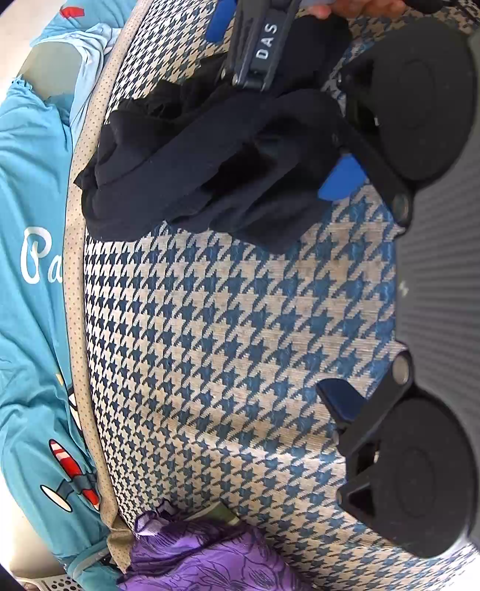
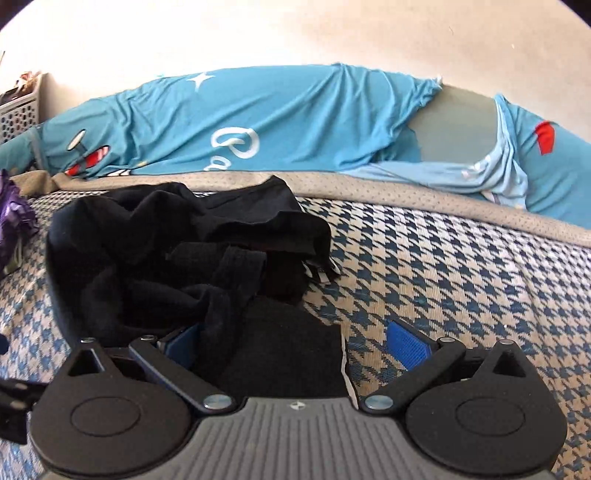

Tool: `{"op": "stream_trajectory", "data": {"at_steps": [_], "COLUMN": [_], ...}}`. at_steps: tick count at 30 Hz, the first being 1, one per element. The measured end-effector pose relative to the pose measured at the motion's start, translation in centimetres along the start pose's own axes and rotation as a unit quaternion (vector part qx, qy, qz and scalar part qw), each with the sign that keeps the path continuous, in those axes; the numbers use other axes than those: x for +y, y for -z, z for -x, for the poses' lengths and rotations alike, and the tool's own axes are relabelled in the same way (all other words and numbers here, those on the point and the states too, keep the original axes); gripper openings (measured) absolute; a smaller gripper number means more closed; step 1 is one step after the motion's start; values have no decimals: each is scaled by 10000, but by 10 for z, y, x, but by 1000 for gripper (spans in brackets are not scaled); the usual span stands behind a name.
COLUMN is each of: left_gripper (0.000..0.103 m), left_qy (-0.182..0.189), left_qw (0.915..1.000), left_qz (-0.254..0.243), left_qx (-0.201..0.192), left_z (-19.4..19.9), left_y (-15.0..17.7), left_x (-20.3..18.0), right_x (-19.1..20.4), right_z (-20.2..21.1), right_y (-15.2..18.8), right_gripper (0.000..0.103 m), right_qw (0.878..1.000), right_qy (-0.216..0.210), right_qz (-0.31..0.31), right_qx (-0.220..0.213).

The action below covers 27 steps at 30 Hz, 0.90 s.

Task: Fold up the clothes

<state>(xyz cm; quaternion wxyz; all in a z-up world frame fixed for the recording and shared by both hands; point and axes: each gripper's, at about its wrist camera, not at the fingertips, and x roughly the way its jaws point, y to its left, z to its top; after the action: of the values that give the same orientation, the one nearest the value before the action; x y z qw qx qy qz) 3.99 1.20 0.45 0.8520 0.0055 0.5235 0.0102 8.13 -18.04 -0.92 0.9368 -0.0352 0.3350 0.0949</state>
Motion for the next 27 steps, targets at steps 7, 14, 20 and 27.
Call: {"op": "stream_trajectory", "data": {"at_steps": [7,14,20,27], "left_gripper": [103,103,103,103], "left_qy": [-253,-358,-204,-173], "left_qw": [9996,9989,9997,9998], "left_qz": [-96,-190,27,-51], "left_qx": [-90,-239,-124,-131], "left_z": [7,23,29,45], "left_y": [5,29,61,94], "left_x": [-6,-10,-7,-14], "right_x": [1,1,5,11], "right_z": [5,46,73,105], "right_y": [-2,7,30,51], "right_gripper": [103,103,103,103], "right_qw": [9997,9990,9984,9983], "right_qy": [-129,-337,-249,-322], "right_qz": [-167,-174,-204,-51], "right_qx": [151,219,456,483]}}
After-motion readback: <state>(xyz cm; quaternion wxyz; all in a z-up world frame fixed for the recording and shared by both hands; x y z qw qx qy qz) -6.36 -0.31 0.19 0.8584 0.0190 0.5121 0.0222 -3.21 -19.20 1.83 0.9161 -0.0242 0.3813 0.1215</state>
